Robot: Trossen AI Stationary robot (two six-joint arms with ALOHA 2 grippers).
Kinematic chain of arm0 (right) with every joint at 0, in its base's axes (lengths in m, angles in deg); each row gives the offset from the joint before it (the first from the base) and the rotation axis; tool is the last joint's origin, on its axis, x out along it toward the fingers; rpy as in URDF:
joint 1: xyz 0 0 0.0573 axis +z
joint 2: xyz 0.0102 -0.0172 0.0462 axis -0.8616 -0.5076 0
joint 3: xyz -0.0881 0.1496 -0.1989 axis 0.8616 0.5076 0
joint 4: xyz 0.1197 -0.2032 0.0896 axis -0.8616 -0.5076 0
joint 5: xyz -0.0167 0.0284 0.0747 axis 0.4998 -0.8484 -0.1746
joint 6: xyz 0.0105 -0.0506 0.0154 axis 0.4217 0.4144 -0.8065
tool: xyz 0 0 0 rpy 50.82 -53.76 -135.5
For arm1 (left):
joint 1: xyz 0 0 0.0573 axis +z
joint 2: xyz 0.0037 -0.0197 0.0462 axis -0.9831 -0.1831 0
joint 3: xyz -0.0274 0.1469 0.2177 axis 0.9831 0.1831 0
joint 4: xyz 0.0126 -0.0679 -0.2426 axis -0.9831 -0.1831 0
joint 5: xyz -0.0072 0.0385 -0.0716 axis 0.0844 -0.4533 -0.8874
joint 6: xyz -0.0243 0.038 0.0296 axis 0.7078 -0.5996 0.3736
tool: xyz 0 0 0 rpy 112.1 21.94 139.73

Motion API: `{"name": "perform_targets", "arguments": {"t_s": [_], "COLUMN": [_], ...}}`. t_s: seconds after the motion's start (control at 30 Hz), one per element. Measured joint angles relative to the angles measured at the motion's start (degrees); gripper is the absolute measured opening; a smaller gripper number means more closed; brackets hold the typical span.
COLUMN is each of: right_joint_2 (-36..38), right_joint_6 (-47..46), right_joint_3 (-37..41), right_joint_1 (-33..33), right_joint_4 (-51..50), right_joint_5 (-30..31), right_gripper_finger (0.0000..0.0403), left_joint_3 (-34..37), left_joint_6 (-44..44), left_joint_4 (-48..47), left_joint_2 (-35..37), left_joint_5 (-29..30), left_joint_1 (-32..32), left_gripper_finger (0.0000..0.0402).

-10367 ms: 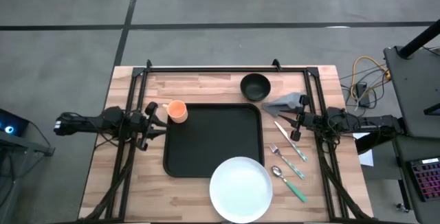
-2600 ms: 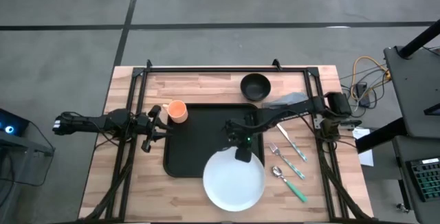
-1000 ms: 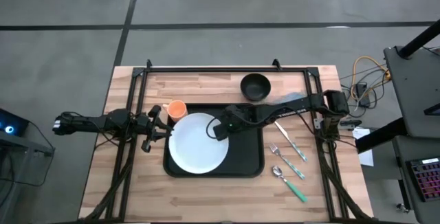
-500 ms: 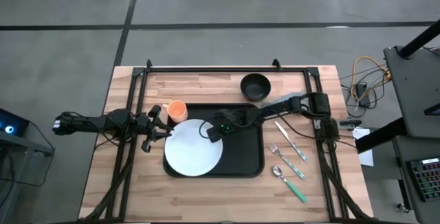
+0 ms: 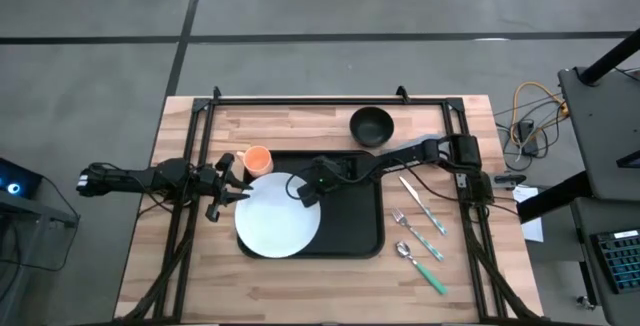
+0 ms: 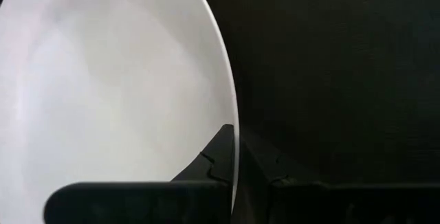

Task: Set up tray
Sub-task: Put the white plate on the black serving tray

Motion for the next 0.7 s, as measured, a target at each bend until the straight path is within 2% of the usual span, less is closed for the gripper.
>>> {"name": "perform_targets", "arguments": {"t_s": [0.13,0.37,0.7], "right_joint_2": [0.02,0.02,0.09], "right_joint_6": [0.11,1.63,2.99], "right_joint_3": [-0.14,-0.14,-0.16], "right_joint_1": [-0.04,-0.04,0.00], "right_joint_4": [-0.44,-7.04,-6.88], "right_joint_5": [-0.20,-0.19,0.26], "right_gripper_finger": [0.0009,0.0013,0.0085], "left_joint_3": [0.00,0.00,0.00], "left_joint_6": [-0.02,0.00,0.00], "left_joint_4": [0.00,0.00,0.02], "left_joint_2": [0.00,0.00,0.00], "left_joint_5": [0.02,0.00,0.00], "left_joint_1": [0.01,0.01,0.01], "left_gripper_finger": [0.0080,0.0080,0.0080]}}
